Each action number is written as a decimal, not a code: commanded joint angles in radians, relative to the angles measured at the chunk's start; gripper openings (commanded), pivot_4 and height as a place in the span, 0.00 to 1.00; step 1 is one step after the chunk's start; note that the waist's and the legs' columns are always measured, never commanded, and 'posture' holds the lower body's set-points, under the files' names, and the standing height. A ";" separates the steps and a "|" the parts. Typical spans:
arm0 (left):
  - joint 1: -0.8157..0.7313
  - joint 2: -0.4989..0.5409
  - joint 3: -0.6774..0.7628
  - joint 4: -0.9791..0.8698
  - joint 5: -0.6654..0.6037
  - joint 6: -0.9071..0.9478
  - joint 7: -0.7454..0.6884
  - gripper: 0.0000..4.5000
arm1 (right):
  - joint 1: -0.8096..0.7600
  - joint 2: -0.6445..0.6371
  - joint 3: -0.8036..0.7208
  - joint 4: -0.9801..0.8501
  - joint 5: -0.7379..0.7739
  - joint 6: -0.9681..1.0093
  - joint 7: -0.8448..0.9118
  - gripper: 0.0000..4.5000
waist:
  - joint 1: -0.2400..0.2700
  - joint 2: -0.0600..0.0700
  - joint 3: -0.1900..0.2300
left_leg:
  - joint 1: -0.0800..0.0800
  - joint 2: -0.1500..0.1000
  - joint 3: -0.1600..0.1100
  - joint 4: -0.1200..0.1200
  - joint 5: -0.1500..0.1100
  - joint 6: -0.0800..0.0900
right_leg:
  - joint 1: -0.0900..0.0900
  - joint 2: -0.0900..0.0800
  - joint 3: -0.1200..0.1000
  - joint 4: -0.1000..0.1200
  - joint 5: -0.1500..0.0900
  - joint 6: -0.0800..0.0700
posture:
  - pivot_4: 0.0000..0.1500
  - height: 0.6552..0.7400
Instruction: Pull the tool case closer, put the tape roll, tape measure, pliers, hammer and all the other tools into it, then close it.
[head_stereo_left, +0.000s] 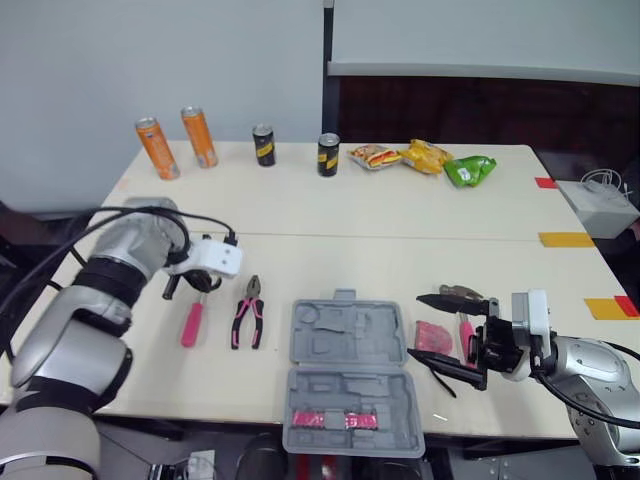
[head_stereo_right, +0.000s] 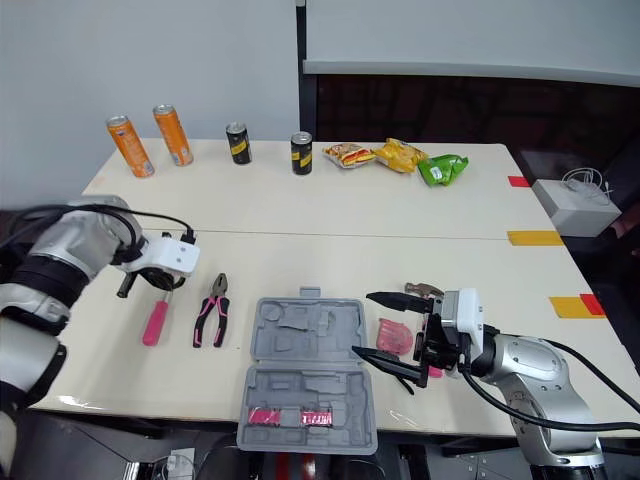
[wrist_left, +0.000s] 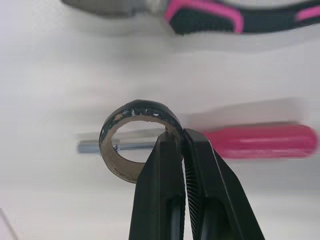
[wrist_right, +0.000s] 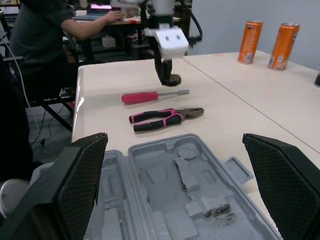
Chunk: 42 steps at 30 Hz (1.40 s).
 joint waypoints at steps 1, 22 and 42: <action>0.000 0.063 -0.011 -0.262 -0.151 0.131 -0.096 0.01 | 0.038 -0.011 -0.050 -0.071 0.012 -0.017 -0.016 1.00 | 0.002 0.000 0.000 | 0.000 0.000 0.000 0.000 0.000 0.000 | 0.000 0.000 0.000 0.000 0.000 0.000 | 1.00 1.00; -0.088 -0.214 -0.253 -0.337 -0.138 0.229 -0.073 0.01 | 0.273 -0.012 -0.150 -0.214 -0.033 -0.067 -0.112 1.00 | -0.009 0.002 0.001 | 0.000 0.000 0.002 -0.002 0.000 -0.001 | 0.000 0.001 0.001 -0.001 -0.002 0.002 | 1.00 1.00; -0.050 -0.361 -0.292 -0.156 -0.003 0.150 -0.033 0.01 | 0.197 -0.049 -0.127 -0.145 -0.045 -0.083 -0.064 1.00 | -0.007 0.003 0.000 | -0.001 -0.001 -0.001 -0.001 0.000 0.000 | 0.001 0.001 -0.001 -0.001 -0.002 0.003 | 1.00 1.00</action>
